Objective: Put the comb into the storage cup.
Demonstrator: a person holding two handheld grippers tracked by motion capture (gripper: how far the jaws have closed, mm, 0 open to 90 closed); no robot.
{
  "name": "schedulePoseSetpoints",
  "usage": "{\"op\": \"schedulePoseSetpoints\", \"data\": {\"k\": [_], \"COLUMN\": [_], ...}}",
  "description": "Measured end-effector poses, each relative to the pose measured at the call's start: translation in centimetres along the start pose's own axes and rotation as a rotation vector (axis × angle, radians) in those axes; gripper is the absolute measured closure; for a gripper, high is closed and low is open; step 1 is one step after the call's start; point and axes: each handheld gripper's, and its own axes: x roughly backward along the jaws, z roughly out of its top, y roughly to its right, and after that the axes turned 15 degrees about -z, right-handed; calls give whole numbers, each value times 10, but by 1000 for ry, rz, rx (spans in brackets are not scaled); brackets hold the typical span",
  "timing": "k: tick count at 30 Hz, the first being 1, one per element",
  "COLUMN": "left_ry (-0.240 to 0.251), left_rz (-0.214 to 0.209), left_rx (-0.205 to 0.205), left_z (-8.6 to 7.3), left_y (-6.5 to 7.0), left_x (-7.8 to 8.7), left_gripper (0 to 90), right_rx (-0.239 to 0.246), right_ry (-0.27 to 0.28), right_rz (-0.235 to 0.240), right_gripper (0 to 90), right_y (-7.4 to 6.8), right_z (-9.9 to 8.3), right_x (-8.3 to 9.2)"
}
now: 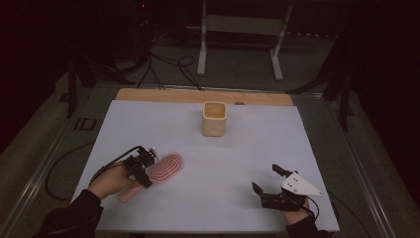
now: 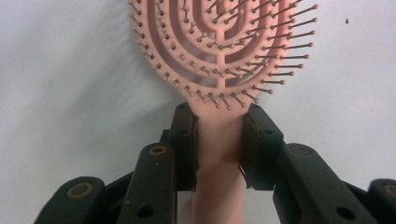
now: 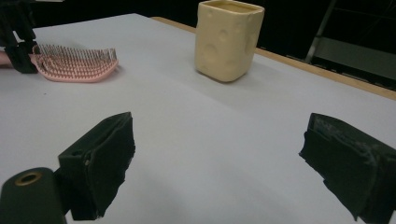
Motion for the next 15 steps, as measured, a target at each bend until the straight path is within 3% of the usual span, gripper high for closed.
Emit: {"op": "schedulePoseSetpoints", "data": {"k": [6,15], "left_ry": [9,89], "left_rz": [-1,-22], "left_rx": [-23,-46], "left_z": [-2,-6], "left_y": [0,3], "left_x": [1,9], "left_gripper": [701,704], "right_rx": [0,-3], "right_ry": [0,-2], "right_rz": [-4,-1], "right_gripper": [92,92], "right_y": [0,0], "right_z": [0,0], "right_x": [0,0]}}
